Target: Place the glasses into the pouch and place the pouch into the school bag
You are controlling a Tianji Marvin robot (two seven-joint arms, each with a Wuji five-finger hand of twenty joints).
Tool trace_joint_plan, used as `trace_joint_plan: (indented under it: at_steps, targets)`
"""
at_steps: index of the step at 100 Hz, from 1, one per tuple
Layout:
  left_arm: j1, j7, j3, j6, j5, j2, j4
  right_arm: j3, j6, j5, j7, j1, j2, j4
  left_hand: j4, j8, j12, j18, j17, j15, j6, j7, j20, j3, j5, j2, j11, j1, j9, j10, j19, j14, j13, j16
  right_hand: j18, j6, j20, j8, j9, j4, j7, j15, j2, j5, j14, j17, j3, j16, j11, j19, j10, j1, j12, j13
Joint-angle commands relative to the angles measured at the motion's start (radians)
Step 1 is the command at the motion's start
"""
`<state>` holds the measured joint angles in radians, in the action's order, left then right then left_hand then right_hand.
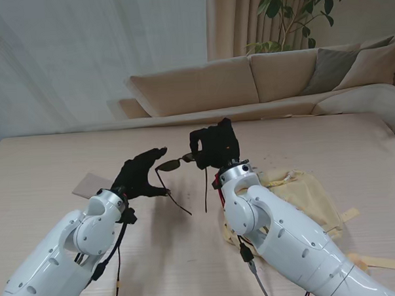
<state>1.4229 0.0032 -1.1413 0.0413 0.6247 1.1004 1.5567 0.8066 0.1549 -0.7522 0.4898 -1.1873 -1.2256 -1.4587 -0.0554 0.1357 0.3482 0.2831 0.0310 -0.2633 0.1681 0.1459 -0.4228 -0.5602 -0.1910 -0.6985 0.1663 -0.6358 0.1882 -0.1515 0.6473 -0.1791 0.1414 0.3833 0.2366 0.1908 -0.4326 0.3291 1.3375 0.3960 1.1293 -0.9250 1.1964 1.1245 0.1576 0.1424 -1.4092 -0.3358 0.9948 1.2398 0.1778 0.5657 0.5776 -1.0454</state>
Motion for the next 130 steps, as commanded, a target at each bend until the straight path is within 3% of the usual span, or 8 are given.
trace_joint_plan:
  at_steps: [1, 38, 66, 72, 81, 95, 112, 130]
  targets:
    - [-0.019, -0.02, 0.01, 0.02, -0.015, 0.006, 0.005, -0.008, 0.003, -0.001, -0.013, -0.008, -0.008, -0.015, -0.047, -0.011, 0.011, 0.019, 0.004, -0.013, -0.002, -0.004, 0.01, -0.034, 0.029, -0.048, 0.011, 0.022, -0.02, 0.011, 0.021, -0.011, -0.013, 0.011, 0.005, 0.006, -0.013, 0.017, 0.047, 0.02, 0.039, -0.024, 0.014, 0.055, -0.045, -0.002, -0.137, 0.009, 0.025, 0.028, 0.128, 0.064, 0.012, -0.064]
    - [-0.076, 0.07, 0.055, 0.072, -0.011, 0.024, -0.072, -0.012, -0.017, -0.002, -0.036, -0.034, -0.001, -0.055, -0.016, 0.197, 0.114, 0.063, -0.044, -0.106, -0.133, 0.404, -0.01, -0.012, 0.019, -0.006, 0.276, -0.013, 0.156, 0.099, 0.068, -0.009, 0.199, 0.084, -0.002, 0.01, -0.011, 0.017, 0.043, 0.019, 0.038, -0.021, 0.008, 0.054, -0.051, -0.012, -0.137, 0.009, 0.023, 0.021, 0.123, 0.063, 0.014, -0.058]
    - [-0.101, 0.153, 0.075, 0.1, -0.073, 0.052, -0.133, -0.024, -0.013, -0.005, -0.041, -0.035, -0.001, -0.054, 0.011, 0.393, 0.223, 0.075, -0.14, -0.335, -0.305, 0.678, -0.052, -0.066, -0.333, 0.084, 0.419, -0.057, 0.581, 0.163, 0.245, 0.009, 0.52, 0.211, -0.009, 0.013, -0.012, 0.014, 0.04, 0.019, 0.031, -0.018, 0.006, 0.05, -0.056, -0.013, -0.136, 0.008, 0.021, 0.022, 0.118, 0.062, 0.014, -0.056]
    - [-0.105, 0.15, 0.078, 0.099, -0.081, 0.053, -0.14, -0.031, -0.006, -0.003, -0.042, -0.031, -0.003, -0.051, -0.016, 0.401, 0.243, 0.072, -0.154, -0.376, -0.351, 0.712, -0.06, -0.018, -0.394, 0.084, 0.431, -0.108, 0.652, 0.162, 0.277, -0.015, 0.56, 0.227, -0.009, 0.017, -0.012, 0.012, 0.037, 0.019, 0.027, -0.014, 0.003, 0.049, -0.061, -0.013, -0.136, 0.009, 0.019, 0.022, 0.113, 0.057, 0.013, -0.051]
    - [-0.108, 0.156, 0.082, 0.094, -0.102, 0.058, -0.149, -0.038, -0.008, -0.001, -0.059, -0.03, 0.0, -0.053, 0.002, 0.37, 0.396, 0.077, -0.174, -0.422, -0.395, 0.792, -0.073, 0.086, -0.449, 0.134, 0.398, -0.196, 0.756, 0.162, 0.311, -0.019, 0.611, 0.236, -0.014, 0.022, -0.011, 0.012, 0.019, 0.017, 0.017, -0.008, -0.021, 0.033, -0.073, -0.011, -0.125, 0.007, 0.021, 0.02, 0.099, 0.049, 0.014, -0.035]
    - [-0.099, 0.16, 0.076, 0.087, -0.129, 0.062, -0.148, -0.045, -0.012, -0.019, -0.072, -0.025, 0.006, -0.05, -0.002, 0.325, 0.386, 0.095, -0.203, -0.509, -0.371, 0.826, -0.095, 0.143, -0.565, 0.266, 0.439, -0.227, 0.853, 0.114, 0.353, -0.065, 0.687, 0.26, -0.028, 0.027, -0.006, 0.02, -0.047, -0.016, -0.029, 0.014, -0.14, -0.04, -0.102, -0.017, -0.027, -0.015, 0.034, 0.009, 0.053, 0.031, -0.004, 0.01]
    - [-0.08, 0.153, 0.062, 0.067, -0.146, 0.063, -0.128, -0.03, -0.007, 0.0, -0.095, -0.039, 0.009, -0.066, -0.014, 0.323, 0.329, 0.1, -0.225, -0.573, -0.324, 0.824, -0.124, 0.198, -0.594, 0.319, 0.496, -0.272, 0.874, 0.086, 0.406, -0.105, 0.708, 0.288, -0.045, 0.003, 0.024, -0.031, -0.266, -0.016, -0.132, 0.077, -0.216, -0.247, -0.076, -0.133, 0.08, -0.082, -0.011, -0.044, 0.032, -0.048, -0.051, 0.188]
    - [-0.072, 0.123, 0.051, 0.033, -0.165, 0.06, -0.109, 0.011, -0.041, 0.03, -0.13, -0.062, 0.018, -0.102, -0.018, 0.365, 0.402, 0.095, -0.236, -0.685, -0.271, 0.813, -0.156, 0.253, -0.595, 0.36, 0.582, -0.325, 0.888, 0.05, 0.461, -0.146, 0.716, 0.363, -0.089, -0.013, 0.092, 0.051, -0.558, -0.16, -0.253, 0.126, -0.372, -0.447, -0.098, -0.224, 0.126, -0.13, -0.009, -0.112, -0.022, -0.143, -0.107, 0.398]
